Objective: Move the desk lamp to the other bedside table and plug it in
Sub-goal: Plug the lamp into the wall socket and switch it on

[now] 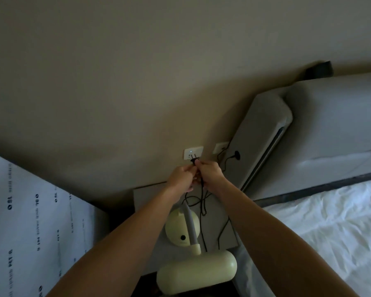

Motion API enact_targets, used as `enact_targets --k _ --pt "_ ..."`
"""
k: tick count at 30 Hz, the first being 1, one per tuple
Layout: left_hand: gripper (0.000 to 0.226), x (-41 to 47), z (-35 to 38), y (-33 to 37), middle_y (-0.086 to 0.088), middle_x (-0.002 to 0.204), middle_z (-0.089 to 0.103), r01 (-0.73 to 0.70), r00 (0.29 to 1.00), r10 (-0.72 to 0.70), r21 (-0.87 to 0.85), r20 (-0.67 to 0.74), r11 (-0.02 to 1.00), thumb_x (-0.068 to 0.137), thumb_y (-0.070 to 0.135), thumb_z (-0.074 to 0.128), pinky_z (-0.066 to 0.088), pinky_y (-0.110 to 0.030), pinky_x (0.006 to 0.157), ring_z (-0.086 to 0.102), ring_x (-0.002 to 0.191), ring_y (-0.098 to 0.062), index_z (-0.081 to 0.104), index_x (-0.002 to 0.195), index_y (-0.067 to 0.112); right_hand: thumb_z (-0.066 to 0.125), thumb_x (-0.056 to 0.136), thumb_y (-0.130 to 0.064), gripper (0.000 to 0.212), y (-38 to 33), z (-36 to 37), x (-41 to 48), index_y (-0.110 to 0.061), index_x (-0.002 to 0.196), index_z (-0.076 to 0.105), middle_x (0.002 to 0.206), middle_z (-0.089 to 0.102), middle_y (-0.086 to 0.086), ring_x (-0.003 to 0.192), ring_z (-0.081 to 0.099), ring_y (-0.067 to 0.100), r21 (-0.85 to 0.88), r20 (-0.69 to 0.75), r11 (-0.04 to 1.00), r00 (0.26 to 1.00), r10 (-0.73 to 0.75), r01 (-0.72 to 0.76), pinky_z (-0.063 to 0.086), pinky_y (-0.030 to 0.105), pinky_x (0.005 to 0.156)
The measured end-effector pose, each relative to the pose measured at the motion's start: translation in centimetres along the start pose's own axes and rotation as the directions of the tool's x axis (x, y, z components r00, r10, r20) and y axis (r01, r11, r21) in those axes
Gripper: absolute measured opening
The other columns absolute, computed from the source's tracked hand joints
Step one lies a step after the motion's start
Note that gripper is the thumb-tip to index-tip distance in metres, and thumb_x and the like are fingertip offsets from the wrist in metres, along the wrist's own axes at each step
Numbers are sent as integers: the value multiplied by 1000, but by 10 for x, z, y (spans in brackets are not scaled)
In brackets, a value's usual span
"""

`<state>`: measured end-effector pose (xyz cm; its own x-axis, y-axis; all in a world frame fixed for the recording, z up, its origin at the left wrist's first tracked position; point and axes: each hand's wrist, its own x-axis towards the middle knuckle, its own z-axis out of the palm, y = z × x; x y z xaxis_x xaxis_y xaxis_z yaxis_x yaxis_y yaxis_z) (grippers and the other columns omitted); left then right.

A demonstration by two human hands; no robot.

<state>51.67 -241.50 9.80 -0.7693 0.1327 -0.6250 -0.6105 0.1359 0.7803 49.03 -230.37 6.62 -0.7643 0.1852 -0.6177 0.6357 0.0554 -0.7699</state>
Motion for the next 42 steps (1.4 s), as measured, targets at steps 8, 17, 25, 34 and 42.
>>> enact_targets --k 8,17,25,34,42 --pt "21 61 -3 -26 0 93 68 102 994 -103 -41 -40 994 104 24 47 46 -28 70 64 76 -14 58 121 22 73 81 -29 16 25 19 60 -14 80 76 76 75 10 74 74 25 -91 -71 996 997 9 -15 62 41 73" --pt "38 123 -3 -32 -5 120 69 175 969 -180 -44 -171 984 98 27 56 45 -29 75 67 110 -25 53 135 18 58 97 -20 19 43 33 139 -11 80 62 79 64 11 72 64 24 67 59 981 983 177 -181 61 49 75" --pt "9 148 8 -38 0 101 70 133 963 -126 17 -240 991 95 22 59 42 -28 74 62 97 -13 64 103 21 62 92 -6 11 59 28 164 -5 87 72 84 70 16 63 69 21 72 21 997 999 29 -30 60 26 56" --pt "30 165 24 -32 -3 116 66 114 968 -94 75 -233 991 100 20 55 37 -18 83 55 103 -10 66 126 9 66 91 -12 14 74 41 174 -4 96 75 82 72 4 80 66 14 222 -155 973 983 97 -61 52 19 70" --pt "29 168 23 -36 -3 111 65 84 979 -71 64 -190 994 102 10 46 40 -19 84 60 111 -18 64 125 6 71 85 -2 15 76 49 165 -6 100 70 88 73 11 78 71 20 607 -109 787 969 224 -113 52 14 52"
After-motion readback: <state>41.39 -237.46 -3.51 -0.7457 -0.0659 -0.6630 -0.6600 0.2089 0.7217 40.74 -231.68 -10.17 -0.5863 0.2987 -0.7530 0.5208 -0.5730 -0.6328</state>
